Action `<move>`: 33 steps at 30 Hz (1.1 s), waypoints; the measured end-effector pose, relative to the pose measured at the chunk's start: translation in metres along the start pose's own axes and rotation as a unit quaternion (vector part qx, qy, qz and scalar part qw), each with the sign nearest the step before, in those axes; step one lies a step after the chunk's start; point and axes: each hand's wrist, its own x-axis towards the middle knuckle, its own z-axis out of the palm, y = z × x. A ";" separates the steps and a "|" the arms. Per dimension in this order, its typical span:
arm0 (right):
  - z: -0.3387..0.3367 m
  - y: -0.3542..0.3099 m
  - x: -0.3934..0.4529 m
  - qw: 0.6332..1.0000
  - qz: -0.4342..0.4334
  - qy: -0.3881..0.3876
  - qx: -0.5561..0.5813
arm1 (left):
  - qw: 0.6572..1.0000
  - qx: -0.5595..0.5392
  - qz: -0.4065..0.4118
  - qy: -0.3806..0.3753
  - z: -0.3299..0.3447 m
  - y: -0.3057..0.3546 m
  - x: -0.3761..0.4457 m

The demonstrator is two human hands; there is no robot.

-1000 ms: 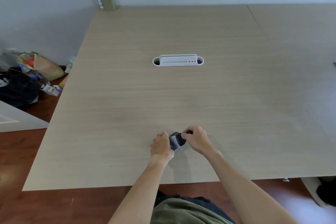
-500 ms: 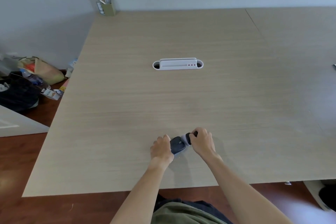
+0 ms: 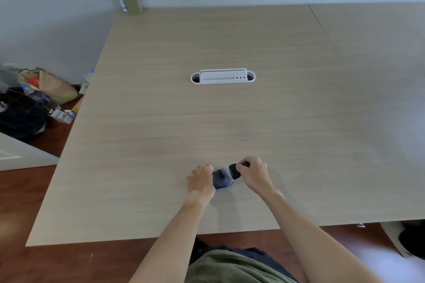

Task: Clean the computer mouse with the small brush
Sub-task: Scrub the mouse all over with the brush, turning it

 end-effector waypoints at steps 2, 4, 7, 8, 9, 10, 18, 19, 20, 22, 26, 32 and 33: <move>0.002 0.001 -0.003 0.999 -0.002 -0.038 -0.006 | 1.000 -0.004 0.002 0.000 0.000 0.000 0.000; 0.002 0.007 0.000 0.998 0.005 -0.034 -0.053 | 1.000 -0.006 0.008 0.001 -0.001 0.000 0.001; -0.004 0.008 0.004 0.998 0.014 0.015 -0.064 | 1.000 -0.009 0.016 0.010 -0.003 -0.003 0.002; -0.005 0.007 0.004 0.999 0.007 0.017 -0.044 | 1.000 -0.014 0.018 0.014 -0.002 -0.004 0.003; -0.006 0.003 0.004 1.000 -0.003 0.011 -0.022 | 0.999 -0.021 0.018 0.019 -0.001 -0.005 0.003; -0.006 0.000 0.002 1.000 -0.010 -0.002 -0.001 | 0.999 -0.032 0.012 0.023 0.000 -0.004 0.002; 0.008 0.010 -0.001 0.999 0.025 0.012 -0.035 | 0.985 -0.153 -0.060 0.059 0.017 0.008 -0.013; 0.008 0.010 -0.001 0.998 0.025 0.034 -0.040 | 0.983 -0.163 -0.053 0.060 0.018 0.008 -0.013; 0.008 0.009 -0.001 0.998 0.017 0.043 -0.037 | 0.982 -0.171 -0.046 0.059 0.019 0.008 -0.013; 0.008 0.005 -0.001 1.000 -0.005 0.014 -0.004 | 0.982 -0.177 -0.039 0.054 0.018 0.009 -0.012; 0.012 0.003 -0.002 0.999 -0.007 -0.032 -0.004 | 0.983 -0.176 -0.037 0.043 0.012 0.009 -0.006; 0.009 -0.005 -0.003 0.999 -0.031 0.021 0.004 | 0.986 -0.157 -0.034 0.036 0.008 0.010 -0.001; 0.009 -0.006 -0.004 0.999 -0.035 -0.002 0.021 | 0.987 -0.157 -0.033 0.034 0.009 0.010 0.000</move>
